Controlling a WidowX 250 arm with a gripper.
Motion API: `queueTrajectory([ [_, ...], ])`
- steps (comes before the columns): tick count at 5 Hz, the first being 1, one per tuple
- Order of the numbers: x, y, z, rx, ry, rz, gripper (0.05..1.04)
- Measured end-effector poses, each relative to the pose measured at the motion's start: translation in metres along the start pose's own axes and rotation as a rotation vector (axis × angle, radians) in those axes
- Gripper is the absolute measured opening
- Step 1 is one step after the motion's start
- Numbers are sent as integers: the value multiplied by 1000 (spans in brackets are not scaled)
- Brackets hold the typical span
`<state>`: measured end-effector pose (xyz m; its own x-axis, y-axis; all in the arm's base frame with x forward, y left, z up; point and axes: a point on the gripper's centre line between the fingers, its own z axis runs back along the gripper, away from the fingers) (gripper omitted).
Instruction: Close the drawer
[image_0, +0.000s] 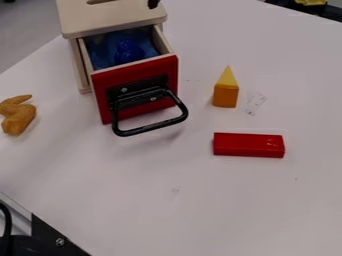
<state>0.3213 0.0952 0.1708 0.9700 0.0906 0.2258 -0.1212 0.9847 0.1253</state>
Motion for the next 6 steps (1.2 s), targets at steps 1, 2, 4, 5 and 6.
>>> queueTrajectory([
  [1, -4, -2, -10, -8, 34, 3, 990],
  [2, -9, -7, -12, -30, 71, 25, 990],
  [4, -39, -26, 2, -19, 87, 398, 990],
  [5, -55, -36, 5, -38, 99, 626, 990],
  [6, -72, -38, 3, -36, 101, 816, 990],
])
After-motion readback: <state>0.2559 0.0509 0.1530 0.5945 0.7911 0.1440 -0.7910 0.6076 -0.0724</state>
